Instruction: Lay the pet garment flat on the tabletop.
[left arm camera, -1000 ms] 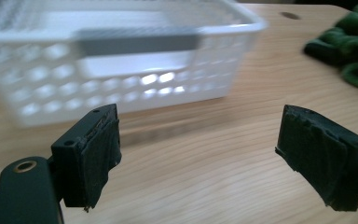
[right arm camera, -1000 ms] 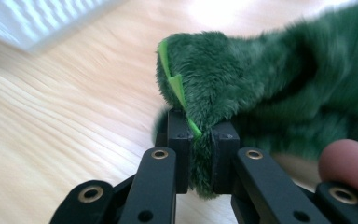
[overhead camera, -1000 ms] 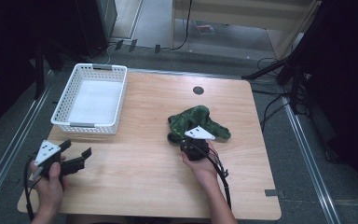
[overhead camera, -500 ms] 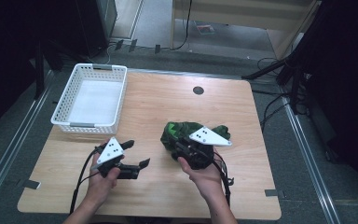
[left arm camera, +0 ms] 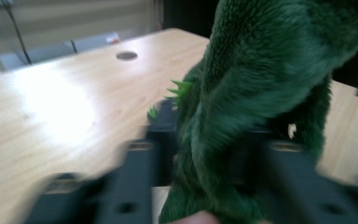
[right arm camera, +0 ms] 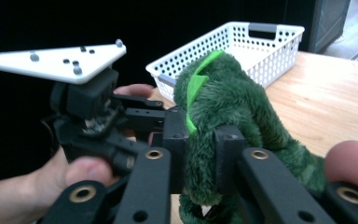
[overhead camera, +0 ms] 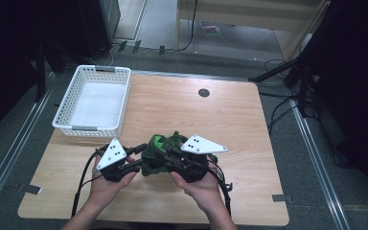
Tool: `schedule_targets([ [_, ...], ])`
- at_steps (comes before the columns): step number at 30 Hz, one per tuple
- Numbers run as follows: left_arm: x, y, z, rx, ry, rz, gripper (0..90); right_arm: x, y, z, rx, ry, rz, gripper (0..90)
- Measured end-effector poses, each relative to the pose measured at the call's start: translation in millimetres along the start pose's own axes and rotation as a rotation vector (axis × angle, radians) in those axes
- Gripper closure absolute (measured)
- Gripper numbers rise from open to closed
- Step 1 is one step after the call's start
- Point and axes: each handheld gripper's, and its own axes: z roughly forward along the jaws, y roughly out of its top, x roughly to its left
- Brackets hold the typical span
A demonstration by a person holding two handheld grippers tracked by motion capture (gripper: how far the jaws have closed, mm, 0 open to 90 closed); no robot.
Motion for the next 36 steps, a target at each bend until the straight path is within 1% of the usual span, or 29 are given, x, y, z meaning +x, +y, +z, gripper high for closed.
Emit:
schedule_targets([
  [1,5.6,-1.5,0.3,0.013,-0.018,-0.041,85.4,-2.4,-2.4,3.2,0.007,-0.02,-0.004,67.9],
  [2,11.4,-3.4,0.7,0.027,-0.031,-0.08,87.0,-5.4,-5.6,7.2,0.016,-0.071,-0.022,62.9],
  [3,18.2,-6.6,1.2,0.037,-0.043,-0.127,87.6,-17.4,-16.0,17.3,0.048,-0.187,0.009,53.5],
  [5,25.3,-11.2,1.4,0.052,-0.034,-0.175,87.7,-30.1,-24.7,21.8,0.056,-0.248,0.065,49.7],
  [6,28.8,-13.4,1.1,0.058,-0.029,-0.198,87.7,-30.1,-24.7,21.8,0.056,-0.248,0.065,49.7],
  [7,32.8,-15.5,0.3,0.062,-0.021,-0.221,87.7,-36.0,-29.0,22.6,0.052,-0.278,0.086,48.3],
  [8,35.7,-16.5,-0.9,0.062,-0.018,-0.239,87.7,-46.6,-34.2,20.6,0.025,-0.293,0.123,45.6],
  [9,37.7,-16.9,-1.8,0.059,-0.015,-0.248,87.7,-48.6,-34.6,19.2,0.016,-0.29,0.128,45.1],
  [11,41.2,-17.4,-3.6,0.056,-0.018,-0.26,87.6,-50.2,-33.9,16.7,-0.007,-0.245,0.128,42.2],
  [13,41.9,-17.4,-4.0,0.052,-0.022,-0.262,87.6,-45.5,-32.9,18.3,0.001,-0.193,0.1,38.0],
  [14,41.4,-17.4,-3.8,0.053,-0.027,-0.262,87.6,-45.5,-32.9,18.3,0.001,-0.193,0.1,38.0],
  [16,39.9,-16.7,-3.6,0.051,-0.035,-0.262,87.5,-38.9,-34.0,25.1,0.044,-0.146,0.047,31.2],
  [17,39.3,-16.3,-3.5,0.047,-0.044,-0.269,87.5,-36.3,-35.6,29.9,0.079,-0.136,0.027,29.7],
  [18,39.1,-15.9,-3.9,0.046,-0.054,-0.273,87.5,-32.6,-41.4,38.9,0.123,-0.212,-0.023,34.8],
  [19,39.1,-15.5,-4.3,0.044,-0.061,-0.278,87.5,-33.2,-43.6,41.7,0.143,-0.264,-0.03,40.1],
  [20,39.6,-15.4,-4.6,0.04,-0.072,-0.283,87.5,-33.2,-43.6,41.7,0.143,-0.264,-0.03,40.1],
  [21,40.2,-15.4,-5.1,0.038,-0.082,-0.291,87.5,-35.2,-45.1,42.7,0.141,-0.307,-0.019,46.2],
  [22,42.1,-15.6,-6.0,0.032,-0.1,-0.306,87.3,-41.6,-46.1,38.9,0.116,-0.326,0.011,65.3],
  [23,42.1,-15.6,-6.0,0.032,-0.1,-0.306,87.3,-41.6,-46.1,38.9,0.116,-0.326,0.011,65.3],
  [24,43.4,-15.7,-6.4,0.026,-0.107,-0.318,87.3,-44.9,-45.6,32.5,0.079,-0.324,0.002,67.4],
  [26,47.2,-16.1,-7.9,0.014,-0.128,-0.349,87.2,-46.0,-44.8,29.7,0.072,-0.329,-0.012,64.6],
  [27,48.7,-16.2,-8.4,0.008,-0.135,-0.364,87.2,-46.9,-44.3,28.5,0.073,-0.328,-0.013,61.7],
  [28,50.2,-16.6,-8.8,0.004,-0.149,-0.379,87.1,-49.0,-43.8,27.3,0.073,-0.309,-0.011,55.4],
  [30,50.9,-17.5,-8.0,-0.002,-0.174,-0.399,86.9,-49.2,-43.8,28.0,0.08,-0.301,-0.009,53.7],
  [31,49.2,-17.6,-6.7,0.001,-0.188,-0.389,85.5,-47.4,-45.0,31.6,0.097,-0.282,-0.026,51.6],
  [32,47.8,-17.7,-5.7,0.001,-0.197,-0.376,84.5,-46.5,-45.3,32.7,0.097,-0.281,-0.038,51.6],
  [34,42.6,-16.8,-3.3,0.016,-0.21,-0.327,82.4,-44.8,-45.6,33.8,0.092,-0.277,-0.047,52.0],
  [35,39.9,-15.9,-2.3,0.025,-0.202,-0.3,79.6,-43.2,-45.6,34.3,0.084,-0.267,-0.054,52.7],
  [36,37.4,-14.4,-2.3,0.029,-0.18,-0.271,70.9,-40.1,-44.7,32.7,0.056,-0.254,-0.07,57.9],
])
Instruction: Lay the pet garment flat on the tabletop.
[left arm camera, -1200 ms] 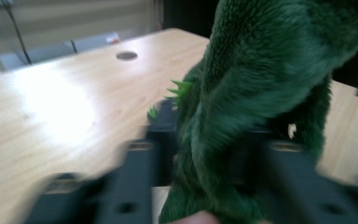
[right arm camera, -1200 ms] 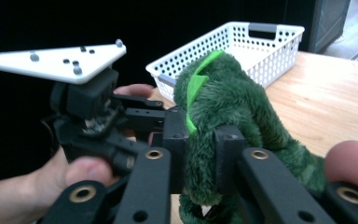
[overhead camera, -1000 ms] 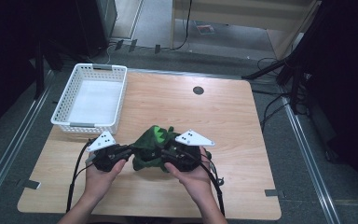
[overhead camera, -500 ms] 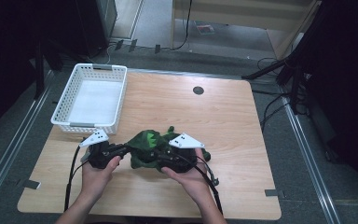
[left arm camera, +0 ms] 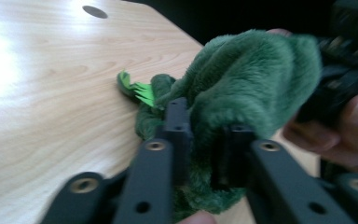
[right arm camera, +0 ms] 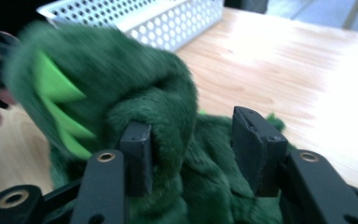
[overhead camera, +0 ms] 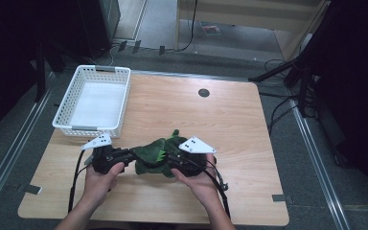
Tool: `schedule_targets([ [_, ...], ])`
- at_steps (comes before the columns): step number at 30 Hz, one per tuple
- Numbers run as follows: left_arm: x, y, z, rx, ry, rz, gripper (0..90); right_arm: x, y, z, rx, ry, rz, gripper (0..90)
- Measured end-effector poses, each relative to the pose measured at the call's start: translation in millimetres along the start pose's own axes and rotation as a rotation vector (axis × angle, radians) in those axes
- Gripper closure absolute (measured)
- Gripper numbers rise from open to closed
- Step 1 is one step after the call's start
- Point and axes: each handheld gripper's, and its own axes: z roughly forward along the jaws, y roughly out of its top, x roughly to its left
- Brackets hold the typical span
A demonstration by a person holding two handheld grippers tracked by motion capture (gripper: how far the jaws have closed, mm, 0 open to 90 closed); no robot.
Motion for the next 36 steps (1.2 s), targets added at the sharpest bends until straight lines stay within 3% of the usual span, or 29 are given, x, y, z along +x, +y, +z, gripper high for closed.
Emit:
schedule_targets([
  [2,-4.2,2.4,-2.0,-0.011,0.048,0.043,66.4,0.7,0.9,-2.3,-0.017,0.005,-0.01,60.4],
  [4,-6.7,5.5,-6.6,-0.036,0.084,0.068,60.0,0.2,4.4,-11.4,-0.077,0.043,0.002,72.0],
  [5,-7.6,6.9,-9.7,-0.053,0.093,0.08,60.0,0.2,4.4,-11.4,-0.077,0.043,0.002,72.0],
  [8,-10.4,9.5,-15.5,-0.071,0.119,0.128,77.1,-1.8,7.9,-18.6,-0.125,0.079,0.012,84.8],
  [10,-9.5,10.3,-16.6,-0.055,0.137,0.132,83.3,-1.3,9.0,-20.3,-0.119,0.044,0.013,88.5],
  [14,-0.7,8.1,-17.7,-0.037,0.194,0.085,87.5,-4.2,4.2,-16.3,-0.083,-0.035,0.013,89.8],
  [17,5.3,6.5,-19.5,-0.04,0.196,0.044,87.6,-5.3,2.1,-13.9,-0.064,-0.06,0.015,89.8],
  [23,2.5,6.4,-19.9,-0.062,0.184,0.08,86.1,-8.4,-1.6,-12.5,-0.075,-0.08,0.023,88.9],
  [28,1.9,8.4,-23.6,-0.091,0.195,0.069,90.0,-11.4,1.6,-18.3,-0.102,-0.105,0.028,89.1],
  [33,-2.2,9.7,-20.8,-0.09,0.178,0.075,89.9,-14.7,6.6,-26.9,-0.136,-0.092,0.025,89.2],
  [36,-2.8,8.3,-17.5,-0.083,0.163,0.067,74.8,-15.8,7.7,-28.6,-0.135,-0.092,0.029,89.0],
])
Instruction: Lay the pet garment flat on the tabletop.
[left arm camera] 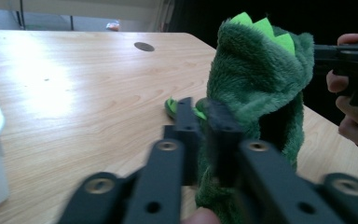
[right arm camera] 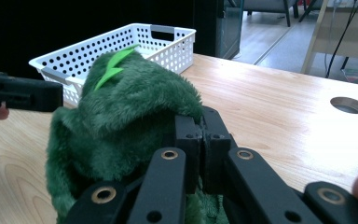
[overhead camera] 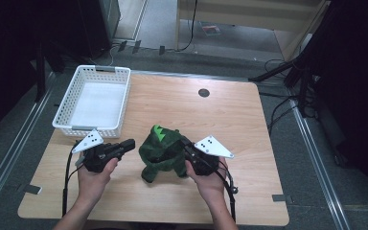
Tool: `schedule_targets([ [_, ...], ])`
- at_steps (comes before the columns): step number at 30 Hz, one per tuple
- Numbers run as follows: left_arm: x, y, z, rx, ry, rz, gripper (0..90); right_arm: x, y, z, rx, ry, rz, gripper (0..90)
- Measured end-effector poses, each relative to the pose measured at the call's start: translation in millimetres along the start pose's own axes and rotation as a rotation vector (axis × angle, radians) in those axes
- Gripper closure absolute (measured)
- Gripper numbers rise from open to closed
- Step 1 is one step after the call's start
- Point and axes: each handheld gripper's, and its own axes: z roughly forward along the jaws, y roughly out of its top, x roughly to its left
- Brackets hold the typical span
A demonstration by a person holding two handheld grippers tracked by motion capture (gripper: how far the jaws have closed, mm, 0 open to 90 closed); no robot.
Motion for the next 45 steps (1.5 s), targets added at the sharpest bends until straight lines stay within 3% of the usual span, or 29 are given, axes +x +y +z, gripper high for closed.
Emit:
schedule_targets([
  [3,0.7,-2.5,5.5,0.025,-0.016,-0.016,48.0,-1.6,0.1,-1.4,0.006,0.001,0.007,88.7],
  [6,-2.2,-6.2,10.7,0.041,-0.041,0.003,40.4,-2.3,0.4,-1.8,0.004,0.002,0.013,88.6],
  [12,-5.2,-10.7,20.3,0.083,-0.043,0.018,22.5,-2.5,-0.4,-0.9,0.007,0.007,0.011,88.6],
  [17,-4.4,-12.6,21.1,0.092,-0.093,0.031,21.7,-2.3,-0.6,-0.3,0.006,0.01,0.007,88.6],
  [22,-10.3,-15.0,21.0,0.096,-0.163,0.085,21.1,-2.4,-0.7,-0.2,0.005,0.007,0.008,88.6],
  [24,-14.0,-15.6,21.4,0.096,-0.161,0.103,19.1,-2.5,-0.8,-0.5,0.005,0.007,0.008,88.6],
  [27,-19.5,-16.9,26.7,0.118,-0.108,0.12,18.7,-2.2,-0.9,-0.4,0.005,0.009,0.006,88.6],
  [28,-21.4,-17.7,28.6,0.13,-0.076,0.128,20.2,-2.2,-0.9,-0.1,0.005,0.011,0.005,88.6],
  [30,-21.2,-17.7,29.8,0.142,-0.024,0.127,34.7,-1.6,-0.9,-0.1,0.006,0.015,0.003,88.6],
  [31,-19.0,-16.6,28.3,0.135,-0.028,0.109,46.8,-1.2,-0.7,-0.3,0.006,0.017,0.005,88.6],
  [34,-11.5,-10.4,22.2,0.117,-0.09,0.041,83.2,-0.4,2.5,-3.2,0.0,0.026,0.005,88.6],
  [37,-10.1,-1.9,13.9,0.101,-0.098,0.037,88.1,3.6,10.1,-9.5,-0.021,0.041,-0.012,88.6],
  [41,-15.8,17.8,-2.8,0.028,-0.111,0.047,88.7,8.2,20.6,-18.1,-0.055,0.056,-0.035,88.6],
  [45,-31.6,42.1,-21.9,-0.038,-0.139,0.091,89.1,15.4,48.3,-47.3,-0.152,0.087,-0.051,88.7],
])
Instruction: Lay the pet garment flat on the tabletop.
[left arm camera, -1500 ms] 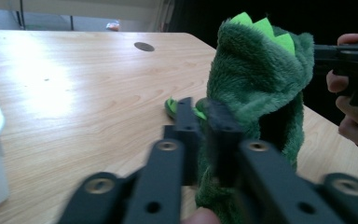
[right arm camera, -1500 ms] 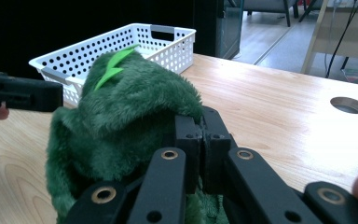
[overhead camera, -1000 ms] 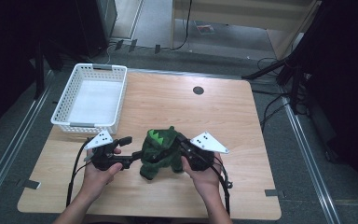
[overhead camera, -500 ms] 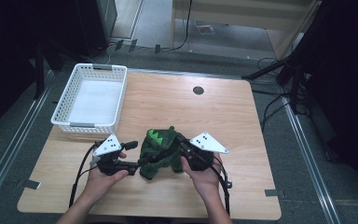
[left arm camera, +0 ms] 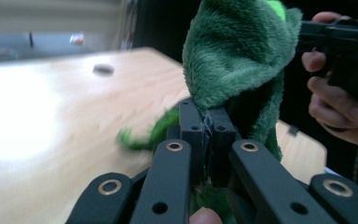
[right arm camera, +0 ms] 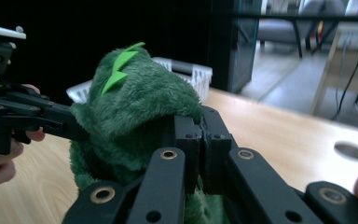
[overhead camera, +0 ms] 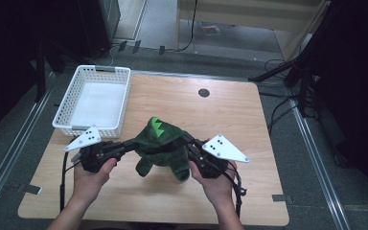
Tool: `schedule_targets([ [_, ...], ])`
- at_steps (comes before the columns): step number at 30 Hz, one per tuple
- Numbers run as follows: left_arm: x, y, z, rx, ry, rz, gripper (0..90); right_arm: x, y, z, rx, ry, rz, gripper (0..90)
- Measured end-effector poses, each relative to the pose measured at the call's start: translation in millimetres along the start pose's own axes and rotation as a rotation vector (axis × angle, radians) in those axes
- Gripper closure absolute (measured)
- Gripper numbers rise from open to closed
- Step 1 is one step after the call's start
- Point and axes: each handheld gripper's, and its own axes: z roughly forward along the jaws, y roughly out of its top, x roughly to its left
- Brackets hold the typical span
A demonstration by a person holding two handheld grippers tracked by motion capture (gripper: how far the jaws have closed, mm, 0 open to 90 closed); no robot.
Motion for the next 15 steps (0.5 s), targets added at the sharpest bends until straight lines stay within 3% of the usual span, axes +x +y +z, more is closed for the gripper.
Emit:
schedule_targets([
  [2,-10.6,13.7,-6.4,-0.018,-0.013,0.035,89.1,1.8,5.0,-4.1,-0.016,0.005,-0.003,88.6],
  [5,-27.2,32.9,-15.9,-0.061,-0.066,0.048,89.0,10.8,26.4,-23.1,-0.075,0.027,-0.018,88.6],
  [7,-36.8,47.6,-24.3,-0.107,-0.179,-0.014,89.0,16.6,38.3,-34.2,-0.109,0.033,-0.024,88.6],
  [8,-42.2,55.0,-28.6,-0.125,-0.22,-0.024,89.0,20.3,45.5,-40.3,-0.127,0.033,-0.027,88.7],
  [11,-53.2,72.5,-33.4,-0.132,-0.229,0.002,88.6,31.7,66.5,-58.1,-0.179,0.051,-0.046,88.6],
  [13,-46.4,76.4,-24.2,-0.101,-0.162,0.01,88.4,32.5,74.4,-61.7,-0.193,0.045,-0.051,88.6],
  [14,-40.3,75.4,-18.2,-0.084,-0.149,-0.006,88.3,27.7,74.4,-57.5,-0.175,0.033,-0.044,88.6],
  [15,-28.3,71.2,-5.0,-0.042,-0.105,-0.036,88.2,22.1,72.1,-51.9,-0.153,0.02,-0.037,88.6],
])
